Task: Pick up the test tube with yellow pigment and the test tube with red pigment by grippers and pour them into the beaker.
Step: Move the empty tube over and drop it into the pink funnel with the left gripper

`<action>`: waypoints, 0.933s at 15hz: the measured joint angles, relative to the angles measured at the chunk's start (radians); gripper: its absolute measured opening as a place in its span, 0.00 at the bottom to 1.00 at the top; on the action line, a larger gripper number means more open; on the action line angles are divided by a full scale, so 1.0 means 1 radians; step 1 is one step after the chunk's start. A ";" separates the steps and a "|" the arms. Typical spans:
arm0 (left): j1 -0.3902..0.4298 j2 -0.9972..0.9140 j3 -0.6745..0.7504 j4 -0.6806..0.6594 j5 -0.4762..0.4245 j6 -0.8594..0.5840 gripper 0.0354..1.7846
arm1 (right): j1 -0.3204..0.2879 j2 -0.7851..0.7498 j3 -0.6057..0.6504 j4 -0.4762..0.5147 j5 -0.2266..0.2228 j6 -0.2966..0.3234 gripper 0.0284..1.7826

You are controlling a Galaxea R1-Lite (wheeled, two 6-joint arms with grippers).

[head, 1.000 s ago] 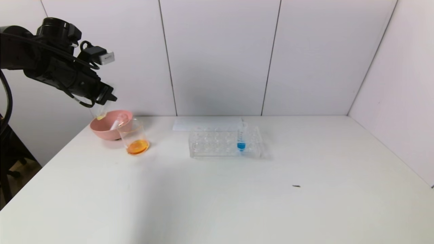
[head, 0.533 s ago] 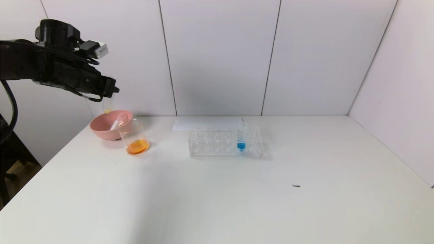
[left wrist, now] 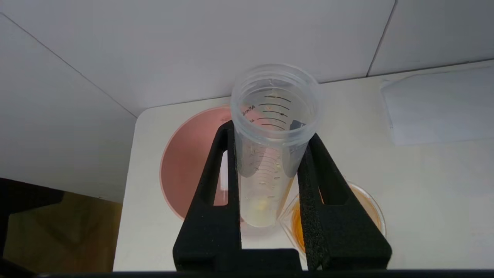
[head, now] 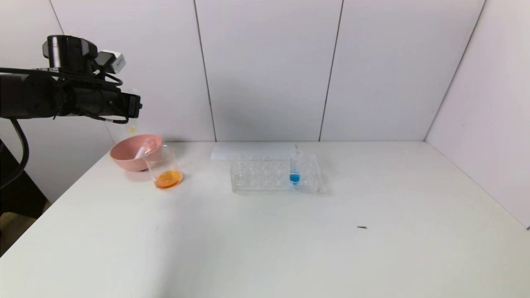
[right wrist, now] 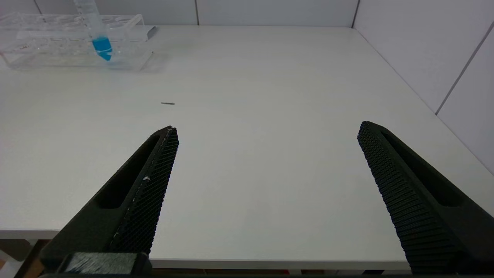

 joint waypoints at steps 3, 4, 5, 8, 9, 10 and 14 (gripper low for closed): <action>0.007 -0.003 0.043 -0.076 0.019 -0.011 0.23 | 0.000 0.000 0.000 0.000 0.000 0.000 0.95; 0.011 0.000 0.049 -0.082 0.041 -0.008 0.23 | 0.000 0.000 0.000 0.000 0.000 0.000 0.95; 0.017 0.006 0.051 -0.087 0.078 -0.008 0.23 | 0.000 0.000 0.000 0.000 0.000 0.000 0.95; 0.025 0.035 0.053 -0.165 0.124 -0.017 0.23 | 0.000 0.000 0.000 0.000 0.000 0.000 0.95; 0.026 0.047 0.053 -0.210 0.124 -0.017 0.23 | 0.000 0.000 0.000 0.000 0.000 0.000 0.95; 0.030 0.061 0.052 -0.248 0.125 -0.017 0.23 | 0.000 0.000 0.000 0.000 0.000 0.000 0.95; 0.048 0.120 0.019 -0.268 0.121 -0.021 0.23 | 0.000 0.000 0.000 0.000 0.000 0.000 0.95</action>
